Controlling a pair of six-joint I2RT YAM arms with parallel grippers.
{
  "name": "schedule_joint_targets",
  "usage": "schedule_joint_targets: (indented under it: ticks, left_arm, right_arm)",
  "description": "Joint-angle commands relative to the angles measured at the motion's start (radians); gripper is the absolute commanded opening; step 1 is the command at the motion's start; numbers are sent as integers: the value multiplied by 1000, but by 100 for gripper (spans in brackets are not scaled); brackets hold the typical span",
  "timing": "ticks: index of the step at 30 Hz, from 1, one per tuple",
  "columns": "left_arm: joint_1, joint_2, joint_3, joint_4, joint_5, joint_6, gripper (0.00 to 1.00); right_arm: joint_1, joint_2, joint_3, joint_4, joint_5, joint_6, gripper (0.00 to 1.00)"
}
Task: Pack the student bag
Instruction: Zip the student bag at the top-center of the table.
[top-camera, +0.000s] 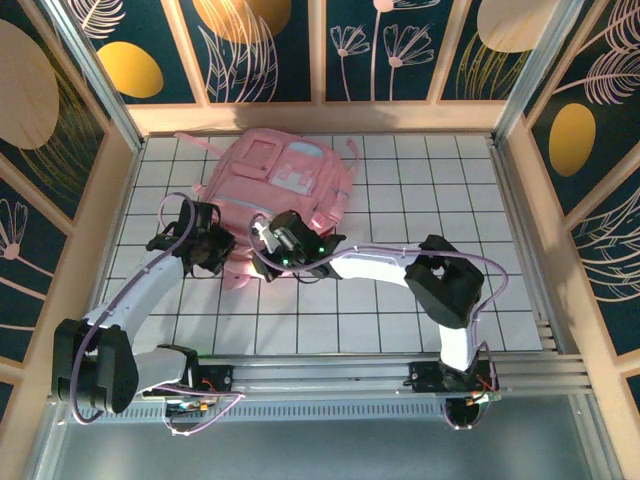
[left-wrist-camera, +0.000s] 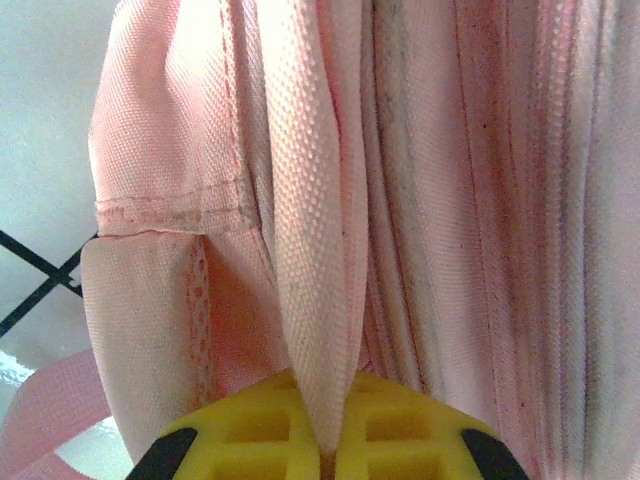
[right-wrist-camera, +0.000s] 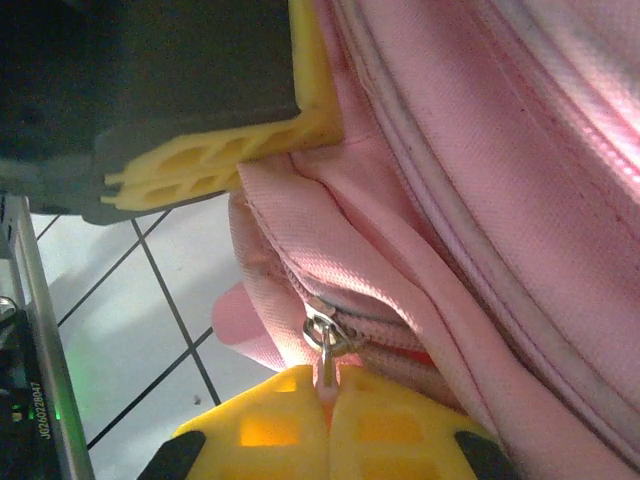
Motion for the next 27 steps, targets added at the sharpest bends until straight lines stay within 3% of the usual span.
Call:
schedule_joint_targets:
  ticks: [1, 5, 8, 15, 27]
  left_arm:
    - [7, -30, -2, 53, -65, 39, 0]
    - [7, -21, -1, 49, -83, 60, 0]
    - [7, -14, -1, 49, -88, 69, 0]
    - [8, -30, 15, 31, -122, 102, 0]
    - [7, -33, 31, 22, -111, 122, 0]
  right_arm:
    - [-24, 50, 164, -233, -49, 25, 0]
    - [-70, 137, 339, -439, -221, 89, 0]
    - [-98, 148, 344, -436, -349, 148, 0]
    - [-167, 137, 300, -430, -466, 220, 0]
    - [-141, 146, 364, -649, -223, 72, 0]
